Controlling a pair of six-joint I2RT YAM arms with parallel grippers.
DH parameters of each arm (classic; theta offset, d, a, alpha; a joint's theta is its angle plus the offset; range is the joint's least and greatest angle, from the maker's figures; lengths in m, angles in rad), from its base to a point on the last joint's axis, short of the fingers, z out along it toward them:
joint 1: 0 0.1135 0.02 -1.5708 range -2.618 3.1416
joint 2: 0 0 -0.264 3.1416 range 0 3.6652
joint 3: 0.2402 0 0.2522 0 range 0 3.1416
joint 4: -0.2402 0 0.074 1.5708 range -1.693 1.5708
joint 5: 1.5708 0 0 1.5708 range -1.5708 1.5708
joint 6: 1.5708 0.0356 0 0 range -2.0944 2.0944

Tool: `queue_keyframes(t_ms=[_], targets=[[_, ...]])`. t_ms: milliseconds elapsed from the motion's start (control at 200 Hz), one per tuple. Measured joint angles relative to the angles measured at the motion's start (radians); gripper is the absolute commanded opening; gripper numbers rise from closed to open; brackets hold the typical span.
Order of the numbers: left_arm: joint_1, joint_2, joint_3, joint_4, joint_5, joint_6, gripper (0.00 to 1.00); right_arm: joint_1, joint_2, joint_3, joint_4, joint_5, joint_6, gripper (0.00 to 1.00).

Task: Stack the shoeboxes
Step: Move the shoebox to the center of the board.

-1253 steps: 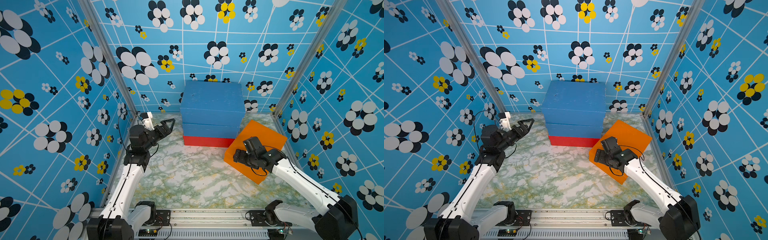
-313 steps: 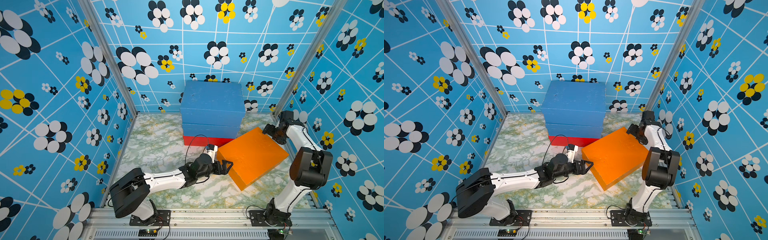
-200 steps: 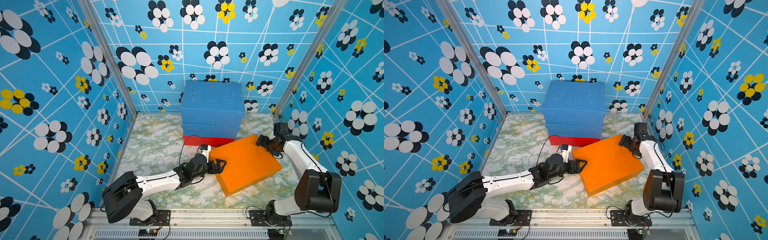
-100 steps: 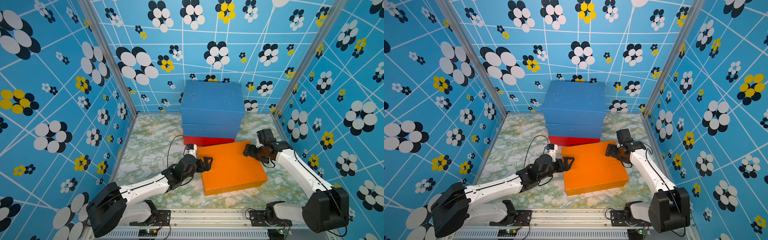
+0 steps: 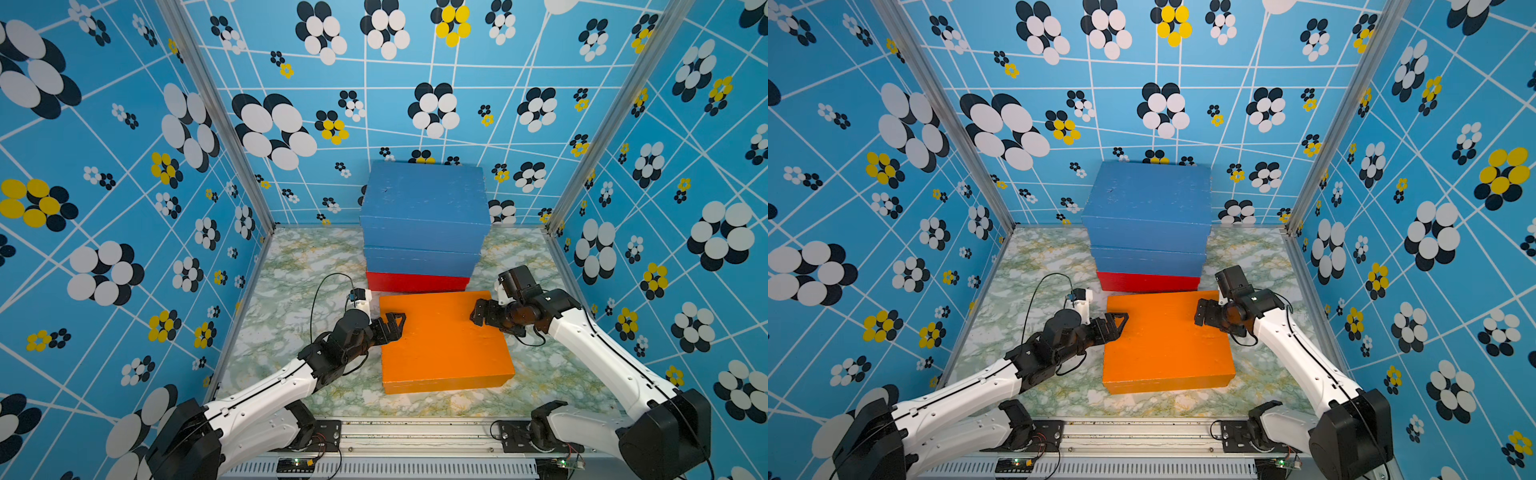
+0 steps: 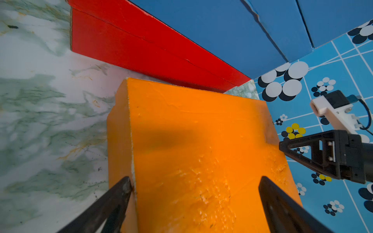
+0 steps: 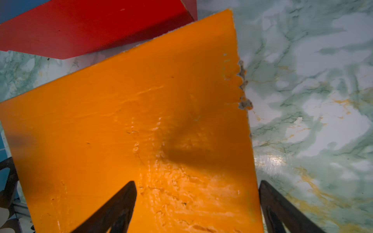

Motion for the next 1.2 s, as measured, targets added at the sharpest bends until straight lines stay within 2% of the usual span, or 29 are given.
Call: queue_keyframes(t_ms=[160,390,530,655,855,955,1200], targets=[[0.028,-0.002,0.0,-0.039,0.024,0.017,1.0,0.03,0.014,-0.012,0.003,-0.013,0.004,0.96],[0.126,-0.063,0.0,-0.101,0.094,0.035,0.99,0.069,0.019,-0.012,0.029,-0.064,0.019,0.96],[0.142,-0.075,0.009,-0.159,0.126,0.061,1.0,0.073,0.026,-0.012,0.036,-0.069,0.021,0.96],[0.153,-0.082,0.018,-0.213,0.156,0.081,1.0,0.073,0.028,-0.005,0.027,-0.062,0.001,0.97],[0.24,-0.169,0.008,-0.262,0.226,0.086,1.0,0.073,0.051,0.022,0.012,-0.05,-0.054,0.97],[0.245,-0.185,0.0,-0.261,0.267,0.085,0.99,0.073,0.068,0.023,0.007,-0.05,-0.075,0.97],[0.242,-0.127,-0.004,-0.261,0.33,0.083,0.99,0.073,0.096,0.023,-0.002,-0.052,-0.111,0.98]])
